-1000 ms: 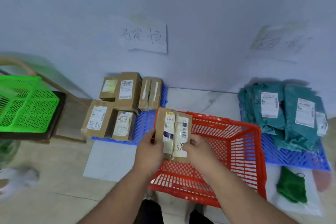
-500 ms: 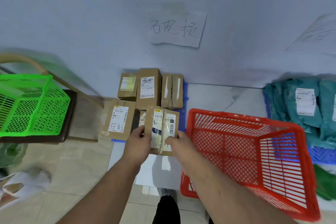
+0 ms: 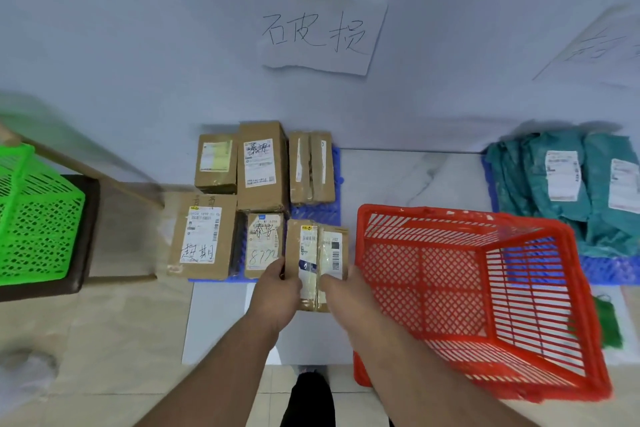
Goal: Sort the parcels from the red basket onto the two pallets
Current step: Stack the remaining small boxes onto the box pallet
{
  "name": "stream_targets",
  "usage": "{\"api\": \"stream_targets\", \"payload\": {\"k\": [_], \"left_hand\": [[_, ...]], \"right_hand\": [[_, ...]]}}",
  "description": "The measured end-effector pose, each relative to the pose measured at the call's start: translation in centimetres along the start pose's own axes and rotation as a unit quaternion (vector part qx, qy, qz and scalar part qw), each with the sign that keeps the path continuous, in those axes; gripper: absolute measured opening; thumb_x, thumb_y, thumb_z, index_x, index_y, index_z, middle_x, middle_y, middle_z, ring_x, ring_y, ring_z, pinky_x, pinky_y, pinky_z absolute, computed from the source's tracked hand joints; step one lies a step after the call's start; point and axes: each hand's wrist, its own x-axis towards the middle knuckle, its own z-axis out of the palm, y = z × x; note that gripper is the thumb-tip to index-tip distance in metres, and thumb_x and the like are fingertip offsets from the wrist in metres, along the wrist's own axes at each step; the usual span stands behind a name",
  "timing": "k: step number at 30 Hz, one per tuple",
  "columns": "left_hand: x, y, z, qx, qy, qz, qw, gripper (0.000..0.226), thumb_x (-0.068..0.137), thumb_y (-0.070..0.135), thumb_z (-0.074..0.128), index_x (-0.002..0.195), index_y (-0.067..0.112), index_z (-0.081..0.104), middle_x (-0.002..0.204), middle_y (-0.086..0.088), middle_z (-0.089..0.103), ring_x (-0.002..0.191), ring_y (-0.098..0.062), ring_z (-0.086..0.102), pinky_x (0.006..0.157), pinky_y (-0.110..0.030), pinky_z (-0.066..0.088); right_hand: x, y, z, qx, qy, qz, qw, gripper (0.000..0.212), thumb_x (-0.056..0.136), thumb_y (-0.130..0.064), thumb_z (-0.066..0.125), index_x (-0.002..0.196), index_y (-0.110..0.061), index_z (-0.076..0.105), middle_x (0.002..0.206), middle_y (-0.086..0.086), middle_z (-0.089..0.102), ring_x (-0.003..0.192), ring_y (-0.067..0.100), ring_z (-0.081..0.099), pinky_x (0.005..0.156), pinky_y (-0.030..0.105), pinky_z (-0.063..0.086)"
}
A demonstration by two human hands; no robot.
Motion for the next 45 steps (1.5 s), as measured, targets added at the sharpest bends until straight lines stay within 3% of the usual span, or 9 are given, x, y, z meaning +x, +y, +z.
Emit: {"api": "stream_targets", "payload": {"k": [5,9,21,25,28,30,34,39,45], "left_hand": [[3.2,0.4,-0.2,-0.001,-0.008,-0.017,1.0,0.04,0.088,-0.001,0.044,0.111,0.014,0.072,0.113,-0.02,0.073,0.099,-0.035,0.069,0.097,-0.062,0.056],[6.0,0.6,-0.1,0.031,-0.005,-0.027,0.999,0.029,0.092,0.007,0.054,0.107,0.023,0.073,0.106,-0.004,0.077,0.1,-0.028,0.071,0.091,-0.05,0.062],[11.3,-1.1,0.6,0.067,-0.058,-0.027,0.996,0.041,0.088,0.005,0.049,0.118,0.026,0.068,0.113,-0.002,0.076,0.108,-0.028,0.07,0.102,-0.053,0.056],[11.8,-2.3,0.8,0.066,-0.073,-0.023,0.995,0.034,0.076,0.006,0.047,0.105,0.012,0.062,0.105,-0.002,0.071,0.094,-0.026,0.062,0.086,-0.043,0.051],[11.4,-2.2,1.1,0.05,-0.1,-0.017,0.994,0.061,0.079,0.008,0.05,0.137,0.02,0.061,0.129,-0.007,0.07,0.118,-0.025,0.067,0.11,-0.048,0.049],[10.8,-1.9,1.1,0.046,-0.105,-0.005,0.993,0.064,0.083,0.007,0.051,0.146,0.019,0.055,0.139,-0.015,0.065,0.125,-0.028,0.066,0.114,-0.052,0.046],[9.9,-1.9,0.9,0.051,-0.088,0.01,0.995,0.048,0.091,0.013,0.05,0.131,0.034,0.067,0.12,0.005,0.076,0.114,-0.021,0.071,0.107,-0.045,0.051],[6.6,-0.5,-0.1,-0.005,-0.01,0.002,1.0,0.016,0.104,0.029,0.055,0.095,0.04,0.063,0.083,0.027,0.07,0.092,-0.007,0.063,0.074,-0.023,0.046],[-0.8,2.7,-0.2,-0.028,-0.001,0.013,1.0,0.056,0.104,0.039,0.06,0.155,0.023,0.046,0.157,-0.001,0.05,0.137,-0.019,0.052,0.115,-0.037,0.041]], "right_hand": [[3.5,-0.1,2.8,-0.062,0.092,0.016,0.994,0.051,0.089,-0.022,0.07,0.138,-0.01,0.062,0.133,0.012,0.068,0.113,0.03,0.072,0.086,0.034,0.063],[6.8,-0.5,4.3,-0.052,0.105,0.05,0.992,0.062,0.088,-0.031,0.071,0.146,-0.016,0.053,0.142,0.011,0.063,0.123,0.033,0.067,0.1,0.042,0.06],[13.5,1.4,5.2,-0.044,0.107,0.106,0.988,0.056,0.098,-0.031,0.05,0.151,-0.014,0.044,0.144,0.012,0.059,0.123,0.036,0.062,0.097,0.042,0.055],[14.8,2.3,5.0,-0.047,0.084,0.092,0.991,0.045,0.104,-0.024,0.046,0.144,-0.006,0.047,0.139,0.016,0.06,0.127,0.037,0.058,0.105,0.042,0.049],[14.7,2.5,5.0,-0.028,0.073,0.101,0.992,0.044,0.102,-0.014,0.048,0.145,-0.004,0.047,0.133,0.012,0.061,0.128,0.035,0.06,0.083,0.018,0.05],[14.3,2.5,5.1,-0.013,0.068,0.097,0.993,0.05,0.098,-0.01,0.051,0.148,-0.007,0.048,0.141,0.014,0.062,0.129,0.037,0.062,0.096,0.031,0.056],[12.7,2.2,5.0,-0.001,0.054,0.092,0.994,0.053,0.1,-0.011,0.052,0.152,-0.01,0.046,0.148,0.014,0.06,0.132,0.034,0.061,0.112,0.043,0.05],[7.0,0.8,3.9,0.002,0.024,0.031,0.999,0.047,0.106,-0.02,0.053,0.153,-0.016,0.051,0.149,0.011,0.06,0.134,0.03,0.059,0.116,0.043,0.045],[-1.8,-0.5,-1.4,-0.008,-0.032,-0.042,0.999,0.044,0.108,-0.034,0.049,0.151,-0.028,0.054,0.145,0.0,0.063,0.13,0.022,0.06,0.114,0.041,0.046]]}}
